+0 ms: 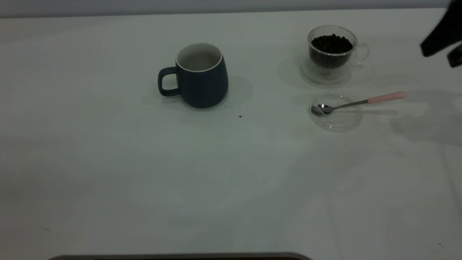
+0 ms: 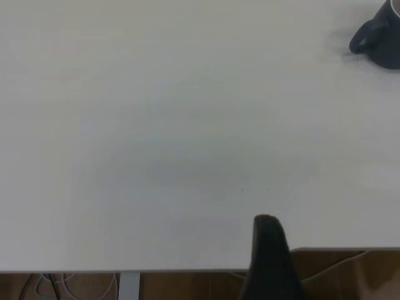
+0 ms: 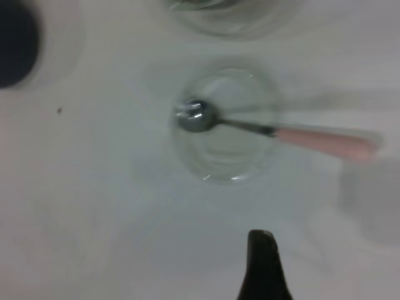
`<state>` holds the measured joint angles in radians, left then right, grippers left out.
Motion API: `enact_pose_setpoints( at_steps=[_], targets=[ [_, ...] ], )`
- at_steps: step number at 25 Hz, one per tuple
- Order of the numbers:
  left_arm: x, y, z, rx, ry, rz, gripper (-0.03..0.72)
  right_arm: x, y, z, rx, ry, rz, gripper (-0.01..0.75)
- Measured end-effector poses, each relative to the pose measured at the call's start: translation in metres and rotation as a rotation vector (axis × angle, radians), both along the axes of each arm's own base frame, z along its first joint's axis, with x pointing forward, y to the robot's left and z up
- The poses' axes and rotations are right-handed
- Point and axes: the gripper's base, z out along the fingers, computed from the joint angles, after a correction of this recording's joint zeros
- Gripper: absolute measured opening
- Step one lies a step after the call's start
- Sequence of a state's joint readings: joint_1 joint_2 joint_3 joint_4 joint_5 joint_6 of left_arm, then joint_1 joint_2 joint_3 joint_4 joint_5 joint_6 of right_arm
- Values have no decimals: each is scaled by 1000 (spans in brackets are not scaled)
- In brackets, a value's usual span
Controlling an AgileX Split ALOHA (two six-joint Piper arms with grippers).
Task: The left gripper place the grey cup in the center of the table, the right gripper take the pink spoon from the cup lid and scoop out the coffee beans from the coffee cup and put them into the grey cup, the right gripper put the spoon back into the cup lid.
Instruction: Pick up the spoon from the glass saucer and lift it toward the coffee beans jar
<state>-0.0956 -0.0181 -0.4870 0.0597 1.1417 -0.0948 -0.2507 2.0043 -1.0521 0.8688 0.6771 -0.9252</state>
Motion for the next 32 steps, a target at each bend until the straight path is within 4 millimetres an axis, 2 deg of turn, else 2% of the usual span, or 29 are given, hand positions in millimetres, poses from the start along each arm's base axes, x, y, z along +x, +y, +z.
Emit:
enact_pose_setpoints(
  at_steps=[4,7,15,18,25,32],
  targets=[
    [0,0,0,0,0,0,569,9,-29,-21,63,43,-20,584],
    [0,0,0,0,0,0,569,14,-36,-40,108,38,-17,583],
    [0,0,0,1,0,1,569,28,-37,-98,298,25,6,583],
    [0,0,0,1,0,1,569,31,-38,-113,346,38,20,583],
    [0,0,0,1,0,1,569,37,-35,-137,447,51,-6,583],
    [0,0,0,1,0,1,569,40,-14,-149,498,75,33,583]
  ],
)
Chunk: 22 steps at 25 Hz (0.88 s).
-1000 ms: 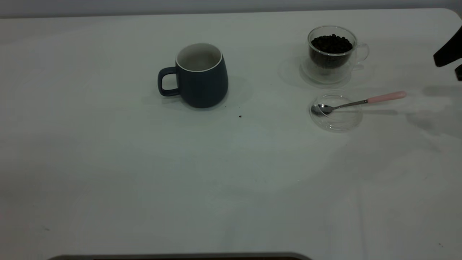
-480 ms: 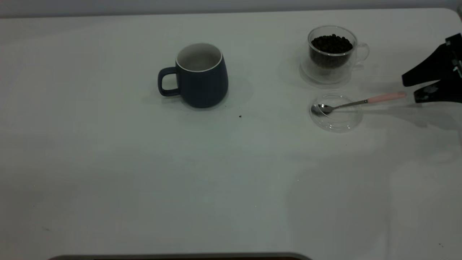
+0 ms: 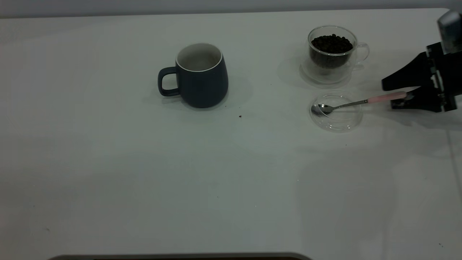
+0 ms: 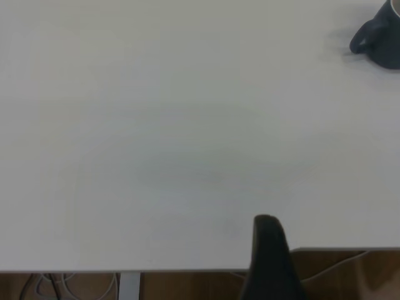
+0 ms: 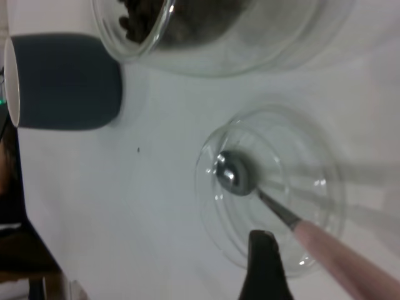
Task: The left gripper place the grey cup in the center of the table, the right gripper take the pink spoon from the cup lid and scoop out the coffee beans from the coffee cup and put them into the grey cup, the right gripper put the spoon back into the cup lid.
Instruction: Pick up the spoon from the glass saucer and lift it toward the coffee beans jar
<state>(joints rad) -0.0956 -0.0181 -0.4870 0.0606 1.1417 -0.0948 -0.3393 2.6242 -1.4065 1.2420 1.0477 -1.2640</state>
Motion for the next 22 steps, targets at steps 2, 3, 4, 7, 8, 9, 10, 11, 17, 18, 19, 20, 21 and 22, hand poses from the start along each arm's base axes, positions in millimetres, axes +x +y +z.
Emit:
enact_pose_setpoints(
  at_steps=[2,3,4,7,8,9,10,11,17,18,19,20,21,22],
  targets=[
    [0,0,0,0,0,0,569,1,6,-3,4,2,16,583],
    [0,0,0,0,0,0,569,1,8,-5,5,2,19,583],
    [0,0,0,0,0,0,569,1,9,-5,4,-2,22,580],
    [0,0,0,0,0,0,569,2,10,-4,3,-9,26,556],
    [0,0,0,0,0,0,569,2,10,-5,3,-8,27,540],
    [0,0,0,0,0,0,569,1,10,-5,2,-8,29,516],
    [0,0,0,0,0,0,569,2,10,-5,2,-8,29,485],
    [0,0,0,0,0,0,569,2,10,-5,2,-8,29,452],
    [0,0,0,0,0,0,569,-1,12,-3,30,-6,64,129],
    [0,0,0,0,0,0,569,-2,13,-2,46,-6,74,96],
    [0,0,0,0,0,0,569,-2,13,-1,47,-9,77,92],
    [0,0,0,0,0,0,569,-2,13,-1,48,-8,80,95],
    [0,0,0,0,0,0,569,-3,13,-1,48,-7,88,97],
    [0,0,0,0,0,0,569,-3,13,-1,50,-6,95,97]
  ],
)
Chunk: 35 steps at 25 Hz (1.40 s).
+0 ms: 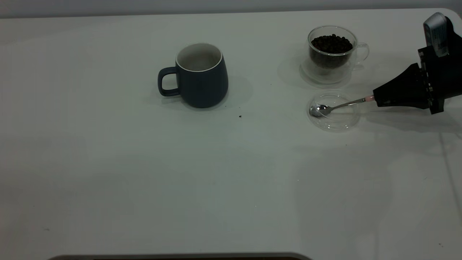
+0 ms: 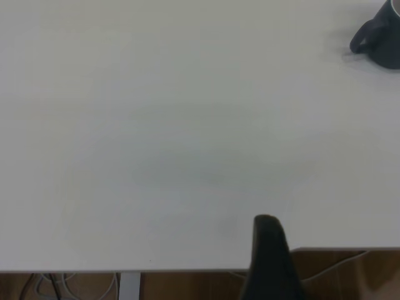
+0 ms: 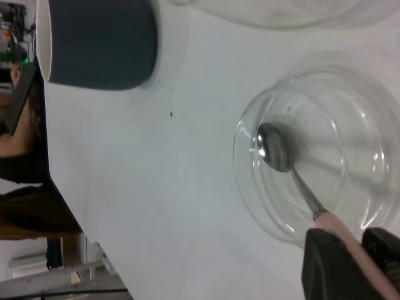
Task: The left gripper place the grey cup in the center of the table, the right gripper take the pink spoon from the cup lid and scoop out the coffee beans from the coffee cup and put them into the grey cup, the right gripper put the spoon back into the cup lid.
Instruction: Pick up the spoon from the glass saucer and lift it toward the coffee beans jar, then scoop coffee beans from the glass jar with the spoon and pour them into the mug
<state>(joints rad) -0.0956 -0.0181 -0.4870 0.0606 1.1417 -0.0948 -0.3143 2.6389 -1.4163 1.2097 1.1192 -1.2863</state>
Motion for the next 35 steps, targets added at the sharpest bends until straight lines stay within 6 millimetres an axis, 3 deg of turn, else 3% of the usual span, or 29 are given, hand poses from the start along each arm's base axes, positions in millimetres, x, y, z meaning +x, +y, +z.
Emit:
enact_pose_setpoints(
  at_steps=[5,8,18,21,24,28,35],
  targets=[
    [0,0,0,1,0,0,569,1,-4,12,-33,-26,51,97],
    [0,0,0,1,0,0,569,5,-11,32,-75,-73,72,97],
    [0,0,0,1,0,0,569,31,-22,134,-112,-250,30,97],
    [0,0,0,1,0,0,569,48,-23,149,-111,-297,-3,97],
    [0,0,0,1,0,0,569,66,-24,144,-138,-286,-65,97],
    [0,0,0,1,0,0,569,80,-21,115,-169,-231,-114,97],
    [0,0,0,1,0,0,569,85,-11,89,-170,-182,-114,97]
  ],
)
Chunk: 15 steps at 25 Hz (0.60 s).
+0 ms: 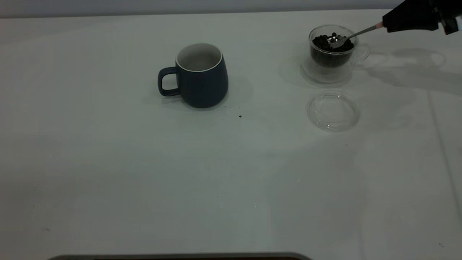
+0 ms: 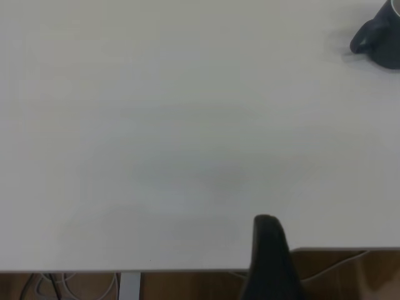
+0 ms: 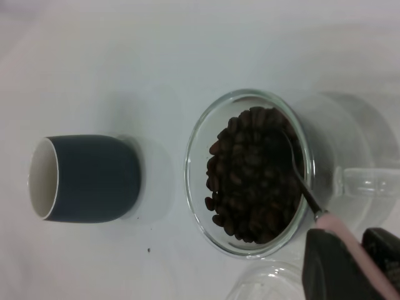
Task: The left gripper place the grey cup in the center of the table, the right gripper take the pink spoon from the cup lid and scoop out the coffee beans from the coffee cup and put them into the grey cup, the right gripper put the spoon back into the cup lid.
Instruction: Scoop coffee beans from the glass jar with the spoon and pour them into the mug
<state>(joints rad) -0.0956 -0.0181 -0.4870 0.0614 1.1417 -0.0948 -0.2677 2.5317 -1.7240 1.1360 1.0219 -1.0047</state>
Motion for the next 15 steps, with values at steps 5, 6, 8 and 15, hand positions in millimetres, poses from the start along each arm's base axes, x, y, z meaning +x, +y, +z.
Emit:
enact_pose_setpoints(
  at_steps=[5,6,8,15],
  targets=[
    [0,0,0,0,0,0,569,-1,5,-7,24,33,-2,97],
    [0,0,0,0,0,0,569,-1,5,-8,30,39,1,97],
    [0,0,0,0,0,0,569,-3,7,-10,46,57,8,97],
    [0,0,0,0,0,0,569,-4,7,-14,76,113,-22,97]
  ],
)
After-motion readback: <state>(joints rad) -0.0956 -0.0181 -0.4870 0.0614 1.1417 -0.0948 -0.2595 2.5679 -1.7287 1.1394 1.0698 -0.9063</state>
